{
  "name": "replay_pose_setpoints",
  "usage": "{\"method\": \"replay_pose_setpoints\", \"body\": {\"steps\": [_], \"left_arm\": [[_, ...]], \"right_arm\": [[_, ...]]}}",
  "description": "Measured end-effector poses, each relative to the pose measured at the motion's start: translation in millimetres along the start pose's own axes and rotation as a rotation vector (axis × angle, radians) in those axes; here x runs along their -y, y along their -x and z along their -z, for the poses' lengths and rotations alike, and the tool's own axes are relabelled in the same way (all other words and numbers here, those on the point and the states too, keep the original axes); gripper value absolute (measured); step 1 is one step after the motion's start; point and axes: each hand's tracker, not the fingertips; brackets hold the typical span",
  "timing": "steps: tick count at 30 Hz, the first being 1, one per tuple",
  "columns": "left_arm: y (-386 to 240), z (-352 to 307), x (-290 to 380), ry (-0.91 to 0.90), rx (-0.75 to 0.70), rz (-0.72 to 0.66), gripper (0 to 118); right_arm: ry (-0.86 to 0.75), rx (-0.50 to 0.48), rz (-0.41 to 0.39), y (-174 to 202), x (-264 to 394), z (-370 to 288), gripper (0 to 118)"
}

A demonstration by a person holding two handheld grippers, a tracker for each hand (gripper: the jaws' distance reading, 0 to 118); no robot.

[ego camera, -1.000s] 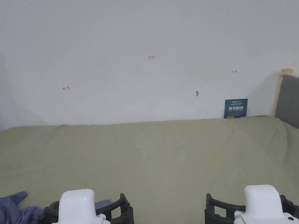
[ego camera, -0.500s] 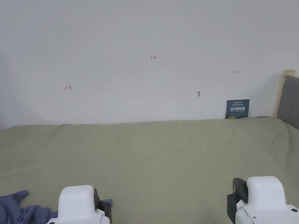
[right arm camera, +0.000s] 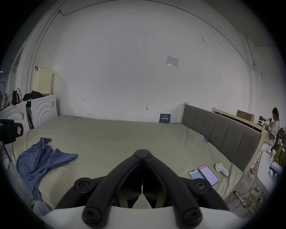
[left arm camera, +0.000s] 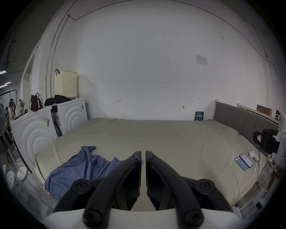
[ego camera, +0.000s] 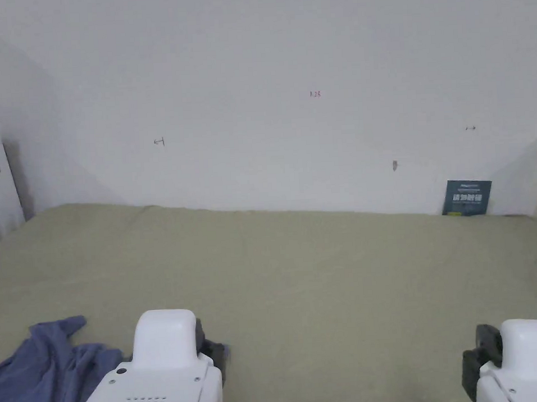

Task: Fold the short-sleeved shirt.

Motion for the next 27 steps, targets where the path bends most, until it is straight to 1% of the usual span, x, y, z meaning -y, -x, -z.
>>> {"method": "replay_pose_setpoints", "body": {"steps": [3, 6, 9, 13, 17, 21, 25, 27], "left_arm": [[13.0, -0.2, -3.2, 0.002, -0.022, -0.014, 5], [36.7, -5.8, -2.7, 0.001, -0.094, -0.001, 5], [70.0, -15.7, -2.1, 0.009, -0.185, -0.022, 5], [119.1, -38.3, 0.3, 0.012, -0.331, -0.053, 5], [158.8, -65.6, 6.8, 0.039, -0.466, -0.035, 5], [185.8, -85.0, 14.6, 0.058, -0.558, -0.05, 5], [199.6, -91.5, 22.3, 0.06, -0.583, -0.071, 5], [205.1, -88.6, 24.8, 0.08, -0.617, -0.075, 5]], "right_arm": [[0.007, -0.034, -0.009, 13.8, -3.3, 8.5, 1], [0.009, -0.105, -0.034, 39.8, -5.9, 17.4, 1], [0.017, -0.229, -0.019, 75.5, -8.7, 24.3, 1], [0.018, -0.38, -0.042, 129.3, -9.8, 26.1, 1], [0.045, -0.54, -0.011, 174.0, -8.0, 25.3, 1], [0.046, -0.595, -0.042, 199.7, -4.2, 18.7, 1], [0.057, -0.624, -0.053, 209.3, -0.3, 15.2, 1], [0.063, -0.634, -0.053, 207.0, 1.1, 14.3, 1]]}}
